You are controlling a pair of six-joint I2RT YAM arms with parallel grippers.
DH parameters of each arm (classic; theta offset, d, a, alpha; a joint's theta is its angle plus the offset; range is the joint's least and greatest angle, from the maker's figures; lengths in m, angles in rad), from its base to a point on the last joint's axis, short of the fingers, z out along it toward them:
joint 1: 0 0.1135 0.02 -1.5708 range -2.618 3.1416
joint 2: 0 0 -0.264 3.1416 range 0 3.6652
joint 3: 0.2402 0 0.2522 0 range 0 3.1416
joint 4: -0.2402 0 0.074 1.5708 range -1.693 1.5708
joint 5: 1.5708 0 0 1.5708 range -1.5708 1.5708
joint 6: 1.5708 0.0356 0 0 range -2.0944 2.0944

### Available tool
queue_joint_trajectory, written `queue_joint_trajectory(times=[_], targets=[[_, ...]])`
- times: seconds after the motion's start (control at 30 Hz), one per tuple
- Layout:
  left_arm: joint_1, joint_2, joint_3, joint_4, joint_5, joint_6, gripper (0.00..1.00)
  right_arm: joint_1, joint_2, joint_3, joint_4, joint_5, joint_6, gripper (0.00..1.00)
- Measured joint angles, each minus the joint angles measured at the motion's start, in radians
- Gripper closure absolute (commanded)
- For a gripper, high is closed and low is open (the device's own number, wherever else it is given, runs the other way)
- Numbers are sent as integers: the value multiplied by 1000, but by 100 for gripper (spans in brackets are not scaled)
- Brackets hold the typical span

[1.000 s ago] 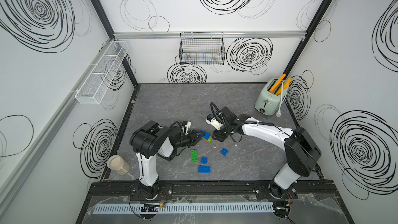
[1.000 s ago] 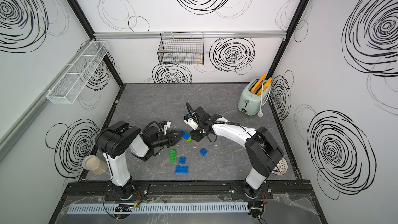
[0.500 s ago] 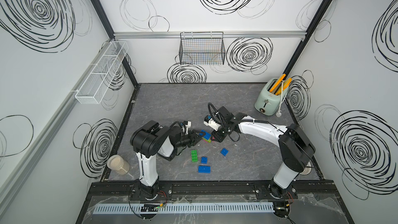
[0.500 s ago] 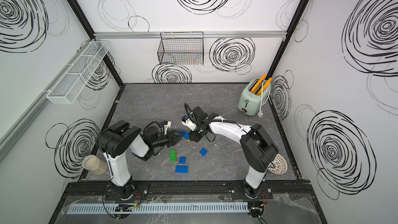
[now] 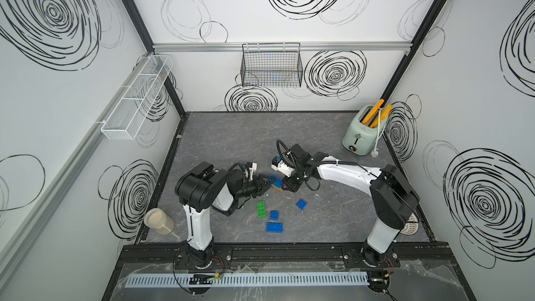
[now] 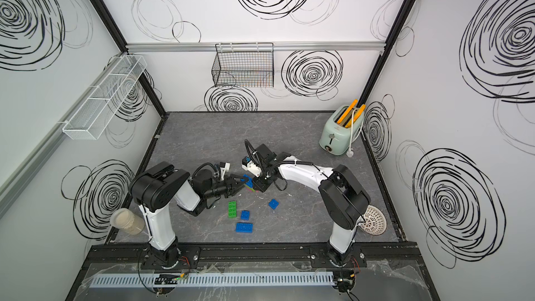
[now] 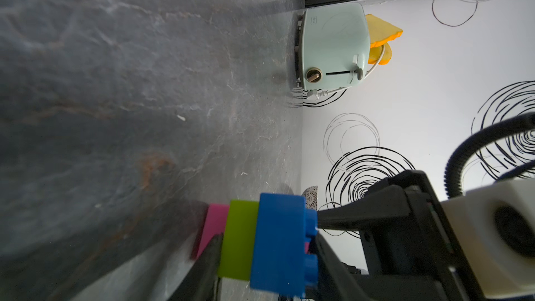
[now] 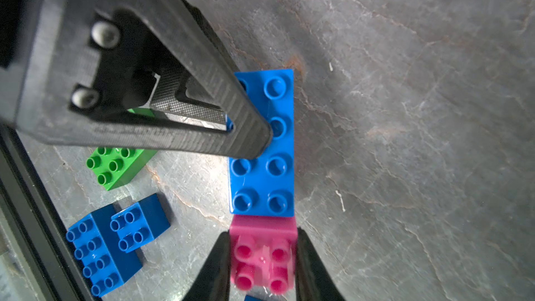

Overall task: Assemble a heart with lego
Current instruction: Assemble the lego brick with the lego brick.

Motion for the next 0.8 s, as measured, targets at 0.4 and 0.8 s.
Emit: queue_joint_trajectory(times=[0.4,0.8], targets=[[1,0,0,3,-8,8,69,37,59,85,-77,75,-2,79],[6,0,2,8,-21,30,69,71,76,108,-87,136,93,74]])
